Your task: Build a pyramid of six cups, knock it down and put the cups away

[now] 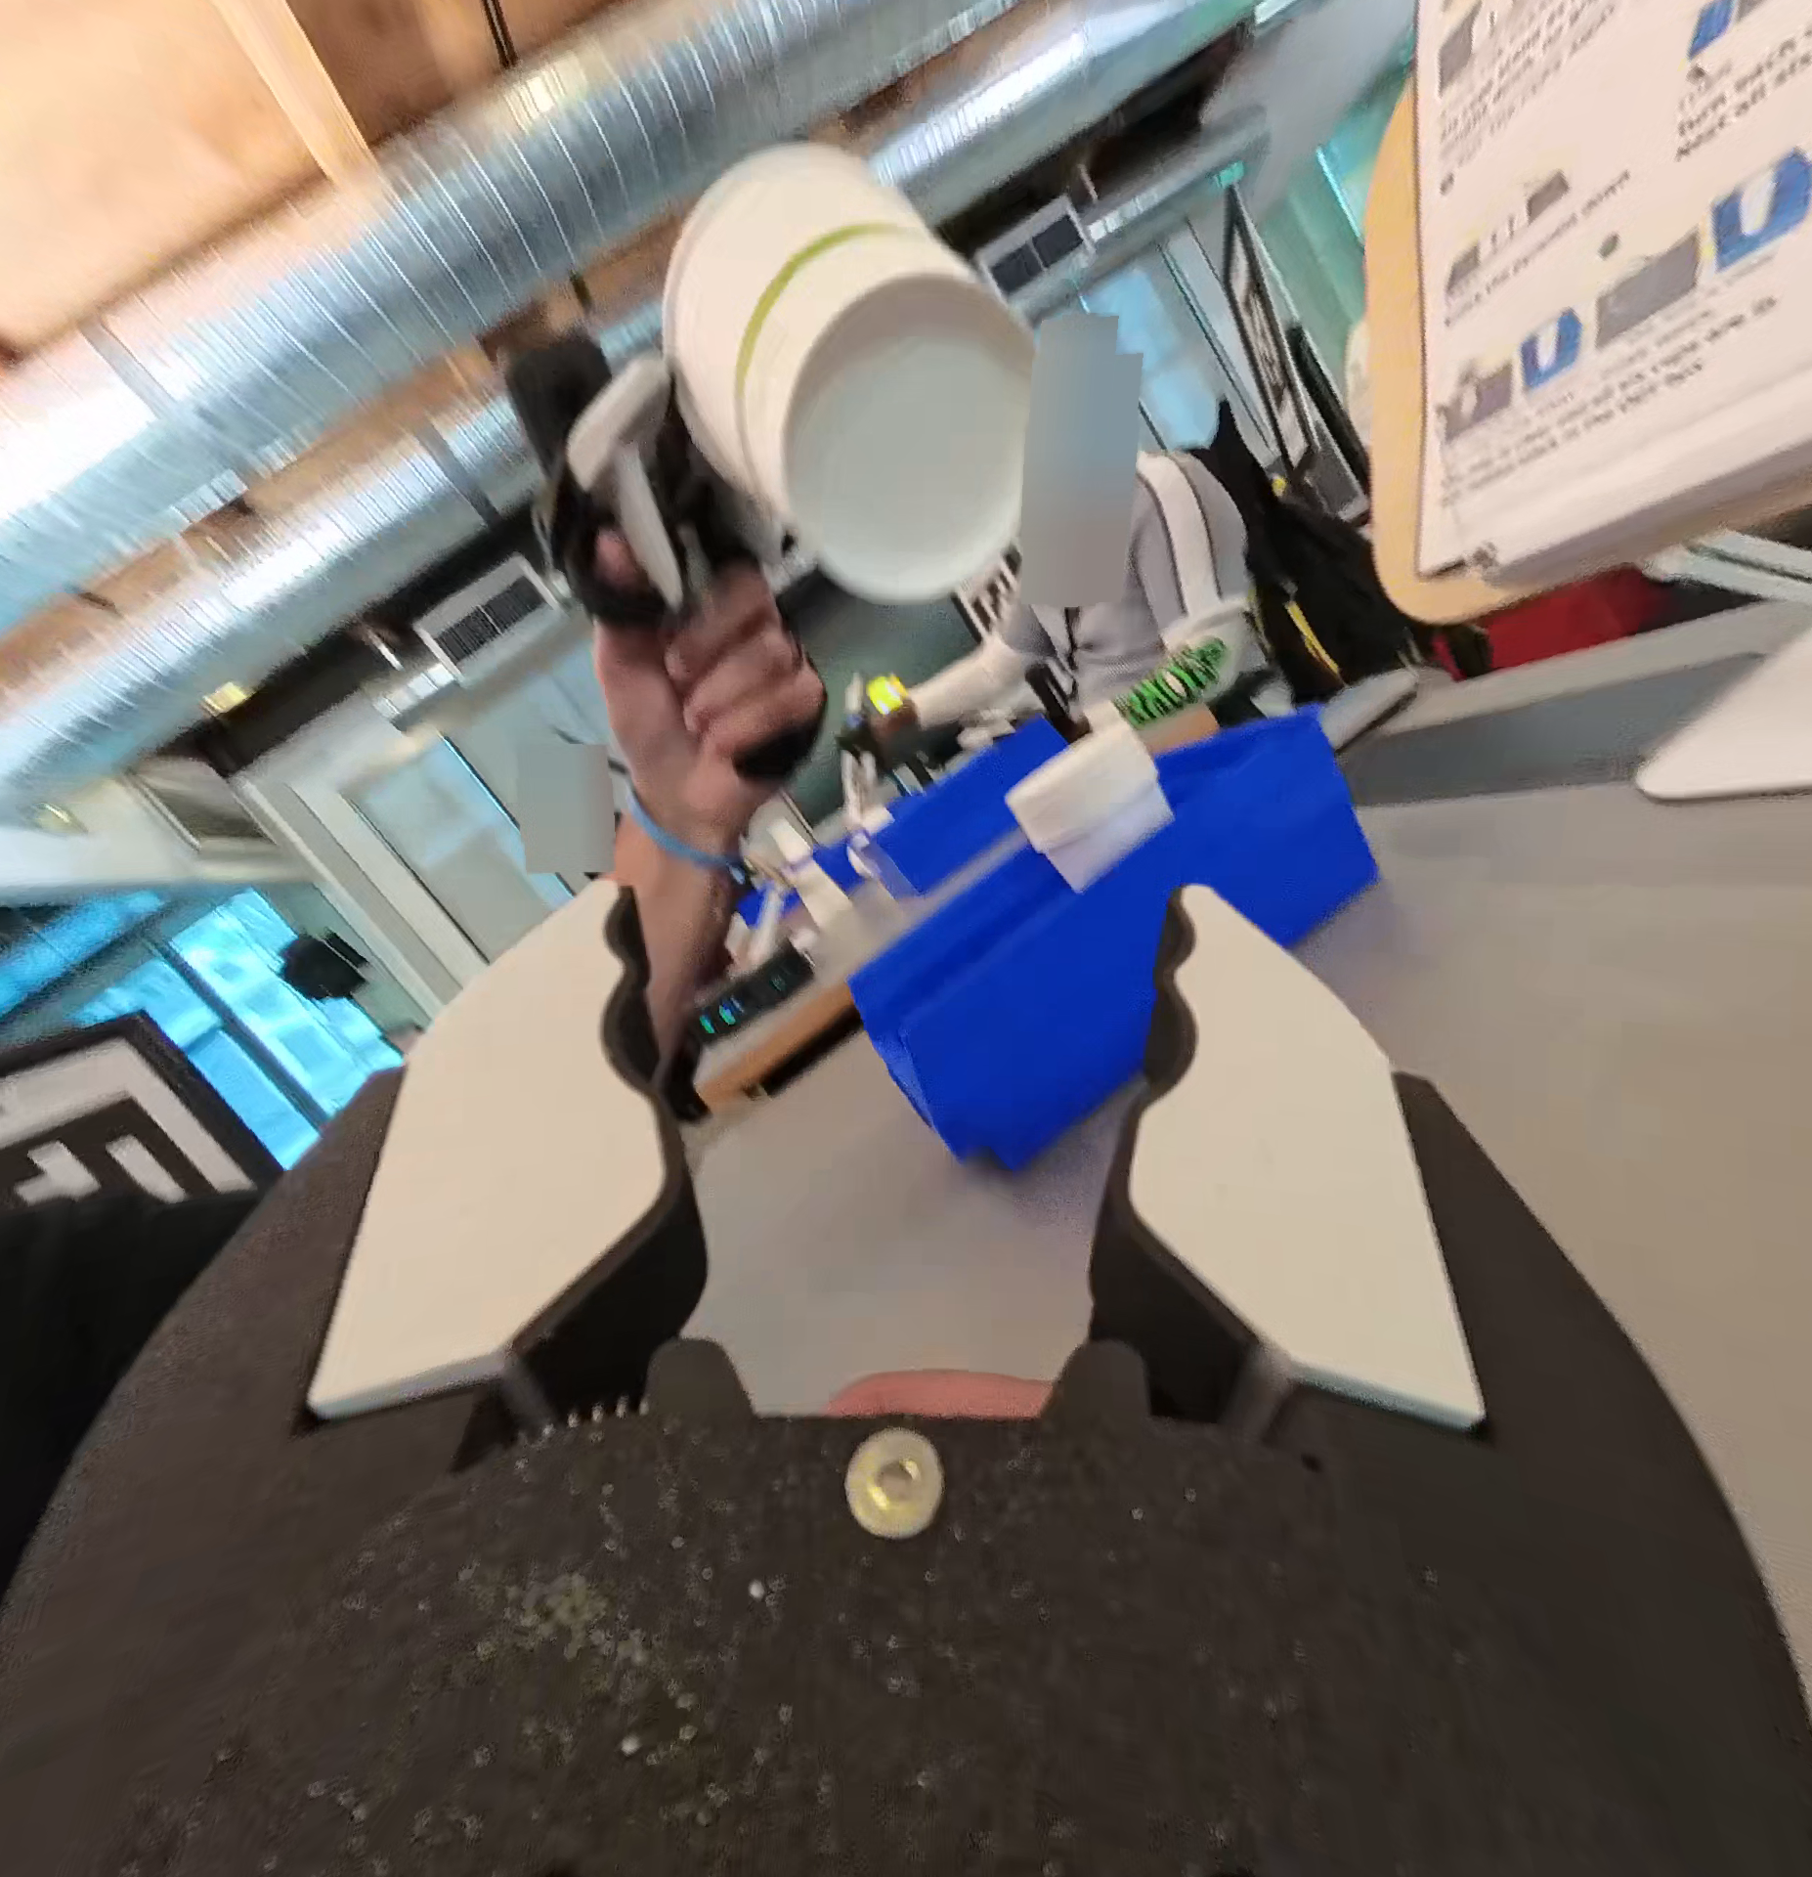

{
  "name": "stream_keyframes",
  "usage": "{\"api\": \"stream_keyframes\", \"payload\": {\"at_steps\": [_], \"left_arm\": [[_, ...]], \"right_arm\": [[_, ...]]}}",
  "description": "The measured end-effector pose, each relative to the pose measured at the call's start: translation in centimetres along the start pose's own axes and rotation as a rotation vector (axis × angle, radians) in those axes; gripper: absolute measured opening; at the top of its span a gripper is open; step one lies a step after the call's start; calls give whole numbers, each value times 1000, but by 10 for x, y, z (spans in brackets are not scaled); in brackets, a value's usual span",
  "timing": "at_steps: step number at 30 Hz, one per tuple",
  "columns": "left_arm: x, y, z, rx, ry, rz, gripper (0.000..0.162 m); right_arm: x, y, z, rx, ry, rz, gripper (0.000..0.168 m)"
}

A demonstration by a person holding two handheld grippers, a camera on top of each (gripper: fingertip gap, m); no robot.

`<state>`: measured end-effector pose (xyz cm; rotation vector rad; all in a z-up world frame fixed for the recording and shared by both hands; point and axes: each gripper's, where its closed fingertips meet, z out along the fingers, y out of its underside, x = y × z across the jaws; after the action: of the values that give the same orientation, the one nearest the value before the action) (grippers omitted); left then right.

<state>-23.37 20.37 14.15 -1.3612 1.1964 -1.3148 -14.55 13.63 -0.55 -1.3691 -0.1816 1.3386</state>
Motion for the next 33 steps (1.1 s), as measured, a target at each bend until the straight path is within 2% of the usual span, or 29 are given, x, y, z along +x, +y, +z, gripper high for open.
{"api": "stream_keyframes", "payload": {"at_steps": [4, 6, 10, 12, 14, 18, 22, 24, 29, 33], "left_arm": [[22, 11, 29, 33, 81, -23, 3], [29, 20, 40, 32, 105, -33, 3], [39, 42, 54, 7, 164, -80, 3], [39, 53, 58, 1, 172, -101, 3], [41, 59, 58, 17, 197, -138, 3], [35, 74, 53, -3, 141, -150, 5], [28, 91, 32, -59, -6, -143, 48], [24, 111, 14, -136, -154, -88, 57], [50, 173, -18, -246, -363, -34, 51], [62, 219, -39, -283, -541, -60, 50]], "right_arm": [[2, -35, 21, 192, -71, 68, 102], [-5, -41, 25, 219, -134, 85, 105], [-13, -38, 28, 207, -162, 59, 104], [-7, -35, 27, 192, -124, 50, 89], [-4, -32, 25, 173, -114, 47, 87], [4, -27, 23, 93, -62, 39, 86], [12, -46, 16, 36, 19, 3, 86], [18, -65, 11, -31, 95, -100, 86], [55, -131, 1, -361, 394, -468, 86], [99, -147, -5, -835, 584, -683, 86]]}}
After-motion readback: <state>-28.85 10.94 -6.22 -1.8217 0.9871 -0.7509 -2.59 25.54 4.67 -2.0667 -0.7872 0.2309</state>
